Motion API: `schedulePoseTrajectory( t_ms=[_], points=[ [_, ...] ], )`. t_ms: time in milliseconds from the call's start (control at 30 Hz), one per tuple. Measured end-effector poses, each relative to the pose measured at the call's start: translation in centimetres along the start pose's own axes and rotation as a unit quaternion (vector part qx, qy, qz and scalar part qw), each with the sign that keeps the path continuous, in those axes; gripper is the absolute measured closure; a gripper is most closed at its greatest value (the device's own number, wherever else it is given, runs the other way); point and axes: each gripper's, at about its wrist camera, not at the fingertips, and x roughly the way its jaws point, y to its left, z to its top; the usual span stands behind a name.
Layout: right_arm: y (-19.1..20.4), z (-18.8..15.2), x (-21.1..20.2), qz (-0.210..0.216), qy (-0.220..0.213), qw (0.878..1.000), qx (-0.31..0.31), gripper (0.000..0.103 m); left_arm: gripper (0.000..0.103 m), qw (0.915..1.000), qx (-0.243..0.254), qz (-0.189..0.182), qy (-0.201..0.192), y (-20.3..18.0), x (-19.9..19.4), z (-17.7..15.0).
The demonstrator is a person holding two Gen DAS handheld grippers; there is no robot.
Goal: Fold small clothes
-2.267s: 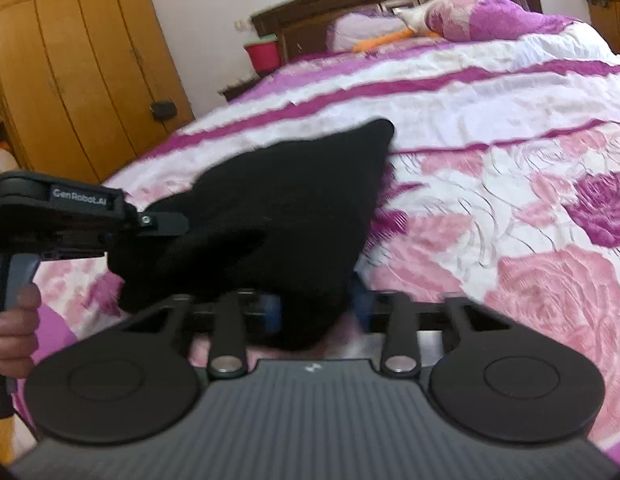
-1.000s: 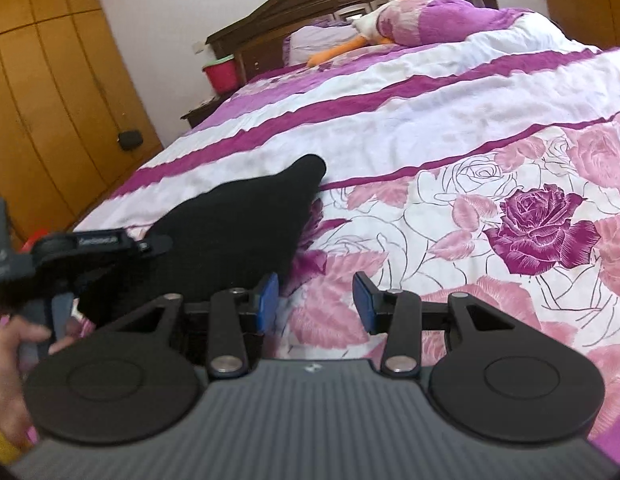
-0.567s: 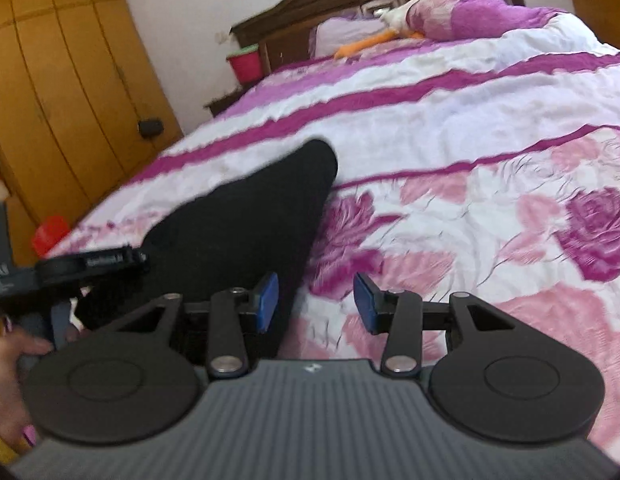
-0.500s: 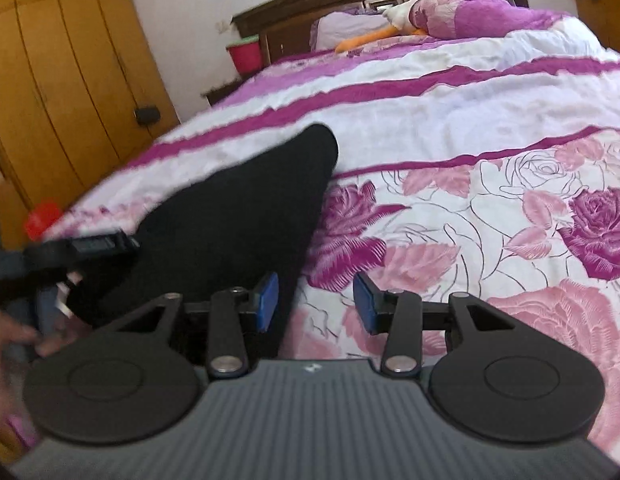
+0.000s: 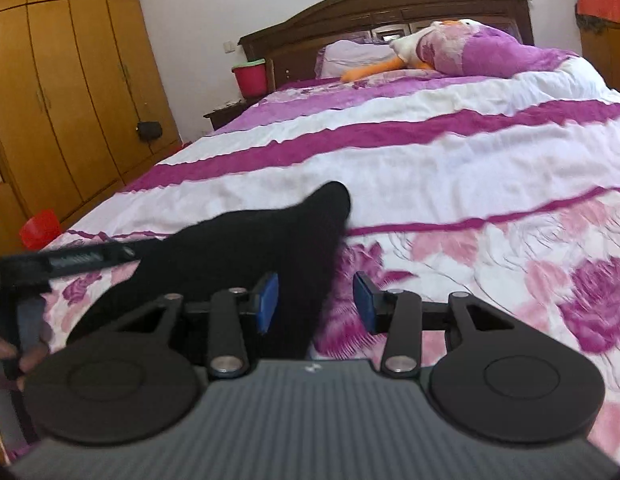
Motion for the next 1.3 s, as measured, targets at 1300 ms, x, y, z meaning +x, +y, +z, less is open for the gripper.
schedulePoseTrajectory(
  t_ms=[1300],
  points=[
    [-2.5, 0.1, 4.3, 0.172, 0.101, 0.964, 0.175, 0.059, 0.057, 0.9571, -0.182, -0.198, 0.108, 3.8, 0.8, -2.3]
  ],
)
